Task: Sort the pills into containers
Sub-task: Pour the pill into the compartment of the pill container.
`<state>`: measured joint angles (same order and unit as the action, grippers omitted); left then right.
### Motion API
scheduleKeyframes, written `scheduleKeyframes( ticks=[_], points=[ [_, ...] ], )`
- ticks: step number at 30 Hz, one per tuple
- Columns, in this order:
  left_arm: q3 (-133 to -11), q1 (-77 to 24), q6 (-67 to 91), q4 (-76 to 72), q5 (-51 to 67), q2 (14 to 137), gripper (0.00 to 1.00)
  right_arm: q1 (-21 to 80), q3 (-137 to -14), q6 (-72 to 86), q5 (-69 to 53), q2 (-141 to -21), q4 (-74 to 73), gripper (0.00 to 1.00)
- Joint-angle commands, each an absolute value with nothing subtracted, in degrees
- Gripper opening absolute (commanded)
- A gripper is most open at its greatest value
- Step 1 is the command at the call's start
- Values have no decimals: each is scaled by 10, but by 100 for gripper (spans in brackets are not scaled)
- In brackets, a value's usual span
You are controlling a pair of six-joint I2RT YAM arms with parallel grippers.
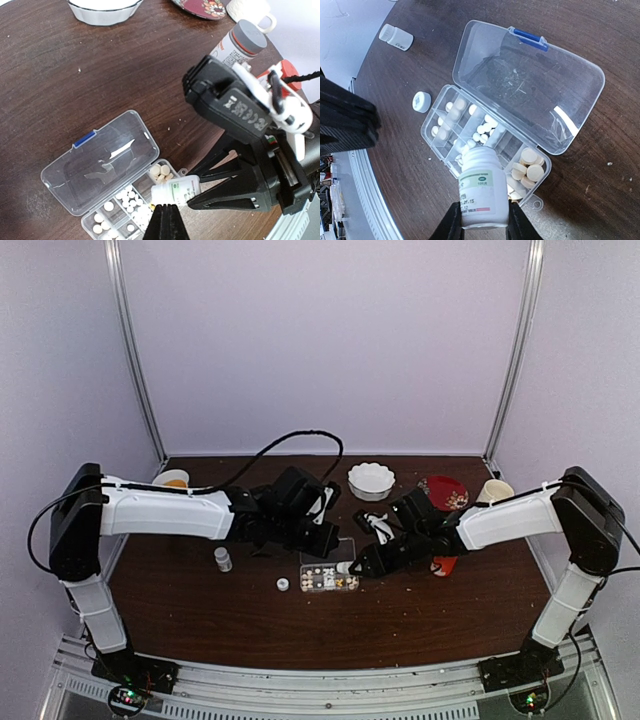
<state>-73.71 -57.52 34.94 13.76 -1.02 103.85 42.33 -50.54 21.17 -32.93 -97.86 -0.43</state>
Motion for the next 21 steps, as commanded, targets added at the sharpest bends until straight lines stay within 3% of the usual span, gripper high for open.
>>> scheduleKeyframes(
  ticks=[1, 21],
  points=[
    [-755, -570, 342, 118, 0, 1062, 0, 418, -528, 207, -310, -992, -10, 0],
    [-778, -559, 341, 97, 42, 1101, 0, 418, -542, 192, -294, -994, -53, 0]
  ],
)
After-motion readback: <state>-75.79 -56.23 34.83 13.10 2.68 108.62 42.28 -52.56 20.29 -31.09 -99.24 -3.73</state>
